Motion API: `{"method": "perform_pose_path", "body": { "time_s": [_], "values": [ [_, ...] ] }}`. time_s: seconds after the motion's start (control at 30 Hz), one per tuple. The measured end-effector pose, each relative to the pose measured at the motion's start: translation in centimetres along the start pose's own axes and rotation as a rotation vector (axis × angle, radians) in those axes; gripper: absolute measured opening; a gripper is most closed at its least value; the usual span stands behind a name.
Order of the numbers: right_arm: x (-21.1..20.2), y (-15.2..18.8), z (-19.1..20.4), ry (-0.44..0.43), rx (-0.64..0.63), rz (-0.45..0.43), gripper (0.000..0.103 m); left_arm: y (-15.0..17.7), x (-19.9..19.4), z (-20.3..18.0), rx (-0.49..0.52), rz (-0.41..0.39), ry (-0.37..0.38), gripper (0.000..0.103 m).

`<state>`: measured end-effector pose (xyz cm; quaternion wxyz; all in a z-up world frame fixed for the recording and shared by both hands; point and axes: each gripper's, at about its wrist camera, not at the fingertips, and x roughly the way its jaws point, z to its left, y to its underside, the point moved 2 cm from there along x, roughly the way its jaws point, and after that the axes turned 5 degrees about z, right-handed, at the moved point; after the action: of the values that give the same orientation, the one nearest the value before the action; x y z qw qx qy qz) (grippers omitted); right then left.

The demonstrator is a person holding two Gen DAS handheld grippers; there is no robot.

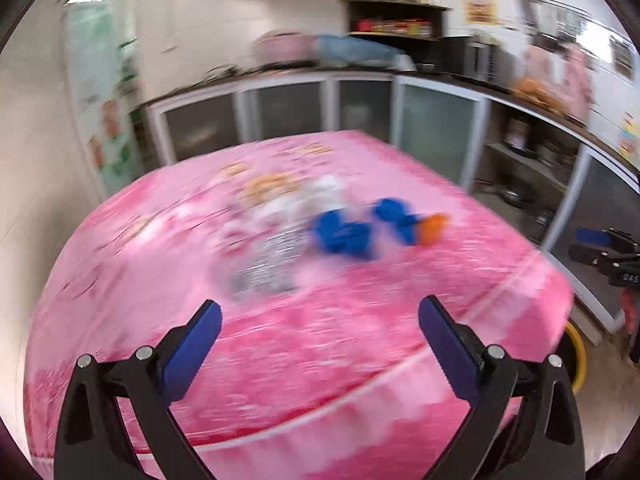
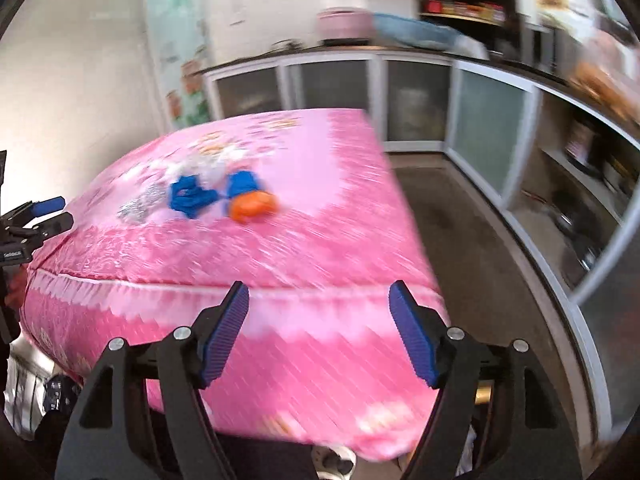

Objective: Collect trash
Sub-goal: 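Grasp the silver mesh bag with the left gripper while the right grasps the orange peel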

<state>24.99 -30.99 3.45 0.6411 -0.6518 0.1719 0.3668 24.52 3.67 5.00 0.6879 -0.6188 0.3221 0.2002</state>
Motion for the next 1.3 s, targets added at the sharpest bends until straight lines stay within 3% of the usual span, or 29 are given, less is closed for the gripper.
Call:
{"method": "perform_pose_path", "body": {
  "time_s": [0.13, 0.33, 0.53, 0.7, 0.93, 1.17, 1.2, 1.27, 1.3],
  "values": [
    [4.4, -2.9, 2.8, -0.032, -0.060, 0.042, 0.071, -0.4, 2.2, 4.2, -0.038, 0.034, -0.047, 0.095],
    [8.7, -5.0, 4.9, -0.039, -0.095, 0.083, 0.072, -0.9, 5.7, 5.7, -0.036, 0.081, -0.071, 0.095],
    [10.9, -5.8, 4.6, -0.021, -0.077, 0.094, 0.077, -2.8, 8.4, 4.5, 0.006, 0.104, -0.003, 0.095],
    [12.8, -6.4, 4.6, -0.008, -0.087, 0.118, 0.079, -4.0, 11.2, 3.3, 0.080, 0.145, -0.015, 0.095],
    [15.6, -7.2, 5.2, -0.077, -0.080, 0.176, 0.079, -4.6, 15.4, 4.0, 0.030, 0.243, 0.046, 0.095],
    [18.7, -7.8, 5.3, -0.092, -0.070, 0.230, 0.078, -4.3, 17.4, 4.5, -0.026, 0.309, 0.101, 0.095],
    [19.1, -7.7, 5.4, -0.089, -0.072, 0.240, 0.077, -4.3, 17.5, 4.5, -0.030, 0.311, 0.103, 0.095],
    [19.3, -7.6, 5.5, -0.077, -0.082, 0.245, 0.057, -4.3, 17.7, 4.7, -0.034, 0.311, 0.095, 0.092],
    [19.2, -7.6, 5.5, -0.080, -0.088, 0.247, 0.054, -4.3, 17.7, 4.8, -0.037, 0.308, 0.091, 0.083]
  ]
}}
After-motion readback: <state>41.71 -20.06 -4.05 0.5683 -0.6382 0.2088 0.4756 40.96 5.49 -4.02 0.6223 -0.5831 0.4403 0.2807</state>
